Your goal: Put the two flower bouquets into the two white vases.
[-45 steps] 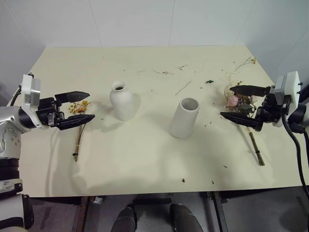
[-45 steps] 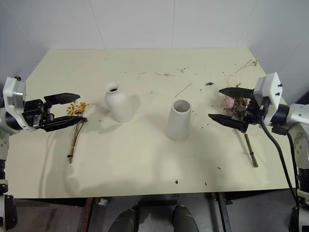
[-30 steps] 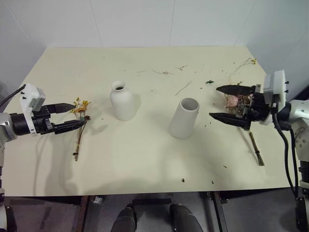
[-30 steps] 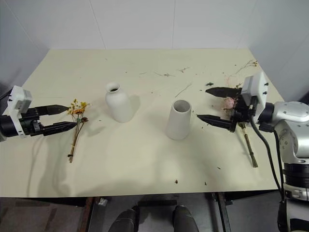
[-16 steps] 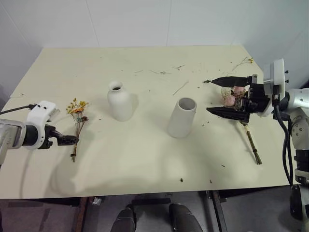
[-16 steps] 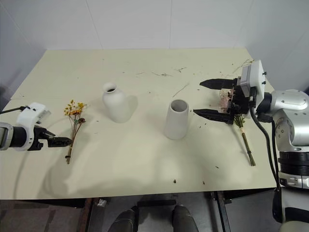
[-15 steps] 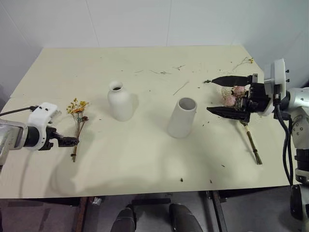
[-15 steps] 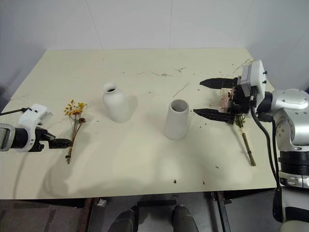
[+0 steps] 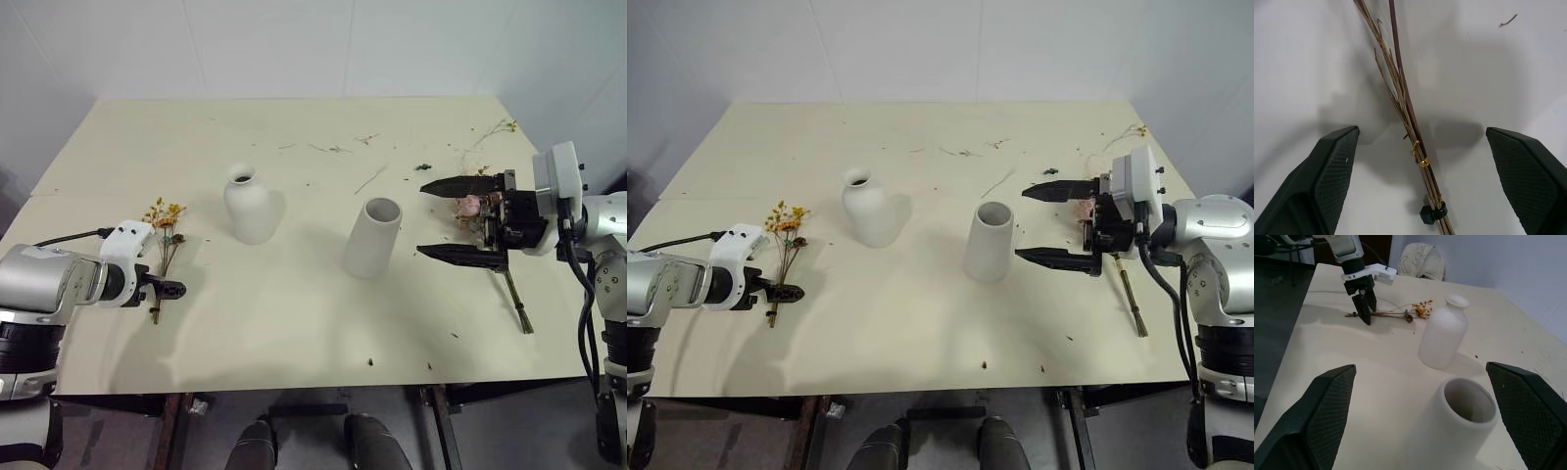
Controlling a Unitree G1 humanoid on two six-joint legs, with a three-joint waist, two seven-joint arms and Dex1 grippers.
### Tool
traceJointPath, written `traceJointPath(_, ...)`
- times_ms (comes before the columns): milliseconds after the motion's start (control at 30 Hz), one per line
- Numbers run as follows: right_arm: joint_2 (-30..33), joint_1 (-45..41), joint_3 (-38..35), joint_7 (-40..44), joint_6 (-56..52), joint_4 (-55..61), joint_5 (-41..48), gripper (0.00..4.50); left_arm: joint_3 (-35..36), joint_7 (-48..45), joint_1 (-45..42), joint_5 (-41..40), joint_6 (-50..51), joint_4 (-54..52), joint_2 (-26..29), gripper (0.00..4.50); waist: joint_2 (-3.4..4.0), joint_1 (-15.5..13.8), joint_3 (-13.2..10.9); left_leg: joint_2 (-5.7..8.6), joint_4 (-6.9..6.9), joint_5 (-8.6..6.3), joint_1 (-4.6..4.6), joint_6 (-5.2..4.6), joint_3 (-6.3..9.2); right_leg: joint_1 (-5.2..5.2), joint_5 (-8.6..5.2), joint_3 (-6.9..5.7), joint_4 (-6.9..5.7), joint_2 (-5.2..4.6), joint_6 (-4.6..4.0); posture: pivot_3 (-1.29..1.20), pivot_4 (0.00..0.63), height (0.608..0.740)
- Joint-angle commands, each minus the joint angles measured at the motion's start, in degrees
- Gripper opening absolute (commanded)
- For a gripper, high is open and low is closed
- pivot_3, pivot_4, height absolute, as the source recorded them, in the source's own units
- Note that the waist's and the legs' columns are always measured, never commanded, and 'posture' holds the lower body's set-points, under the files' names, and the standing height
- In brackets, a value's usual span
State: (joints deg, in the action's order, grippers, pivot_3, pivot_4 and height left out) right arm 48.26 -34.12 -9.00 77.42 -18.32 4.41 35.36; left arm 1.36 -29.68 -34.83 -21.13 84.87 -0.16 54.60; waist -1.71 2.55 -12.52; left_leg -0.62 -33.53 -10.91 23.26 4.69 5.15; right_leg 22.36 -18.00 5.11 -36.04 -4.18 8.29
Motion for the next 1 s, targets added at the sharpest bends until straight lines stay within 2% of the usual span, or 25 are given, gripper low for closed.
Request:
traceJointPath(33,0.4,1.0,-1.7,0.1,0.3,2.7,1.5,4.50,-1.4,-1.0,-0.1,0.7,-1.3,2.5,1.0,3.22,0.00,0.0,0.0,0.00,-0.03,0.00,0.01,0.00,0.00,-0.01,0.01,0.01,0.00,0.00,0.01,0.00,0.150,0.740)
traceJointPath(367,-0.1,0.7,-1.4,-1.2,1.6,1.5,0.3,4.50,-2.8,-3.3,-1.6,2.6,-7.1,7.2,3.2,0.16,0.00,-0.1,0.0,-0.01,0.05,-0.01,0.03,-0.01,-0.01,0.03,0.02,0.02,0.04,0.00,0.02,0.00,0.150,0.740)
traceJointPath(400,-0.1,0.5,-1.3,-1.3,1.7,1.2,0.1,4.50,-3.1,-3.6,-2.0,2.8,-7.5,7.7,3.3,0.04,0.00,-0.2,0.0,0.00,0.05,-0.01,0.03,-0.01,-0.01,0.03,0.02,0.02,0.04,0.00,0.02,0.00,0.150,0.740)
traceJointPath(500,-0.1,0.4,-1.4,-1.7,2.1,0.6,-0.3,4.50,-1.6,-3.5,-3.1,3.5,-10.4,10.2,2.7,0.04,0.00,-0.3,0.0,-0.01,0.04,-0.01,0.03,-0.01,-0.01,0.03,0.02,0.01,0.02,0.00,0.02,0.00,0.150,0.740)
traceJointPath(600,0.1,0.6,-1.7,-2.1,2.6,-0.3,-1.1,4.50,4.9,0.1,-6.2,3.6,-15.8,14.5,-0.7,0.04,-0.02,-0.6,0.0,-0.01,0.02,0.00,0.04,-0.01,-0.01,0.03,0.03,0.02,0.03,0.00,0.02,0.00,0.150,0.740)
traceJointPath(700,0.3,0.8,-2.2,-2.8,2.9,-0.9,-1.6,4.50,12.9,4.0,-8.2,3.1,-31.3,18.5,-5.1,0.04,-0.04,-0.9,0.0,-0.01,-0.02,0.00,0.13,-0.01,0.01,0.07,0.06,-0.01,0.05,0.00,0.08,0.00,0.150,0.740)
traceJointPath(800,0.4,0.7,-2.5,-3.6,3.5,-1.8,-2.1,4.50,21.7,4.1,-9.9,-0.6,-49.8,19.5,-11.1,0.04,-0.05,-1.0,0.0,-0.01,-0.05,-0.02,0.22,-0.01,0.01,0.12,0.12,-0.02,0.06,-0.02,0.12,0.00,0.150,0.740)
traceJointPath(900,0.3,0.7,-2.6,-4.7,3.5,-1.8,-2.5,4.50,25.6,3.1,-11.3,-4.6,-57.3,16.7,-16.8,0.04,-0.05,-1.1,0.0,0.00,-0.11,-0.06,0.29,0.01,0.00,0.13,0.14,-0.03,0.10,-0.05,0.15,0.00,0.150,0.740)
traceJointPath(1000,0.0,0.7,-2.8,-6.0,4.0,-2.1,-2.9,4.50,26.2,0.1,-13.8,-9.4,-60.5,14.8,-21.8,0.04,-0.05,-1.1,0.0,0.01,-0.23,-0.09,0.33,0.00,-0.02,0.11,0.14,-0.02,0.10,-0.05,0.18,0.00,0.150,0.740)
